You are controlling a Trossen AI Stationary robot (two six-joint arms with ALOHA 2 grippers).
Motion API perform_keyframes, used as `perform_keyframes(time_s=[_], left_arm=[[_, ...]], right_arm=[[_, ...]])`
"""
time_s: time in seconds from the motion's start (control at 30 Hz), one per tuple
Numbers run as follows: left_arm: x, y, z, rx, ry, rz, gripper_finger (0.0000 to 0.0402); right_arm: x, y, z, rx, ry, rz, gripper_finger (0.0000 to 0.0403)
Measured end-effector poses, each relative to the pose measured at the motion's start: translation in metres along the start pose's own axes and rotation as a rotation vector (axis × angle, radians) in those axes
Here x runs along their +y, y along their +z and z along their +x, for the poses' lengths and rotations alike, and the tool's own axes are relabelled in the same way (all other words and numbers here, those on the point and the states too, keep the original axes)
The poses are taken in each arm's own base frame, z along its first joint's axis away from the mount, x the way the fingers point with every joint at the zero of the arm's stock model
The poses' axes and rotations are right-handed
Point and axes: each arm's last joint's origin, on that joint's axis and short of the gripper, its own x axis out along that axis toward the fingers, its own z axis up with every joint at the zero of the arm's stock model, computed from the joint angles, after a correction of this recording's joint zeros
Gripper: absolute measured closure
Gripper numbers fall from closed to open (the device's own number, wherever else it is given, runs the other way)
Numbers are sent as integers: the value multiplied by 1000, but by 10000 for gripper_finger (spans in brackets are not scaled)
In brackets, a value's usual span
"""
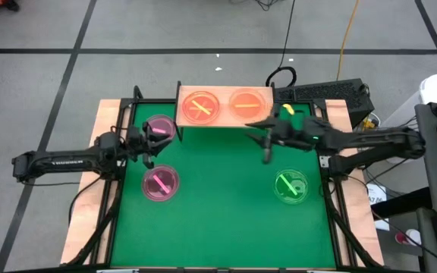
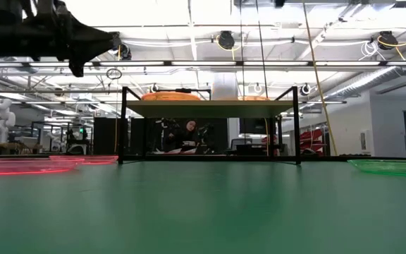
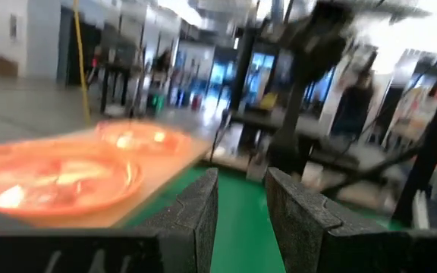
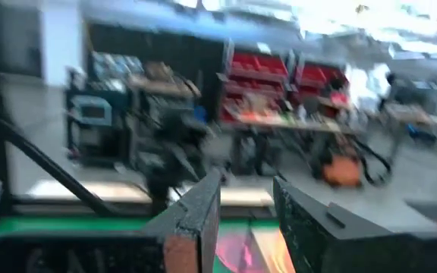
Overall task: Place and stack plates onto a shelf
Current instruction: Stack the top pink plate on the orange plate on the shelf
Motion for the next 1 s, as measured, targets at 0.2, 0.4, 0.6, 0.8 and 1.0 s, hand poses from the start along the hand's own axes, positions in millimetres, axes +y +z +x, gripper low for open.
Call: perform_keyframes(time_s=[0.2, 0.4, 0.6, 0.8, 1.0], left_arm=[[3, 11, 1, 403, 252, 120, 284], [8, 3, 1, 656, 427, 103, 284], [14, -24, 11, 877, 502, 97, 284], [21, -48, 21, 1029, 572, 147, 284], [27, -66, 25, 1139, 658, 234, 284]], right_arm=[[14, 22, -32, -42, 97, 16, 294], [25, 23, -50, 9, 177, -38, 294], [30, 30, -66, 10, 122, -63, 294], [36, 30, -70, 24, 152, -50, 294], [41, 24, -68, 72, 177, -44, 294]])
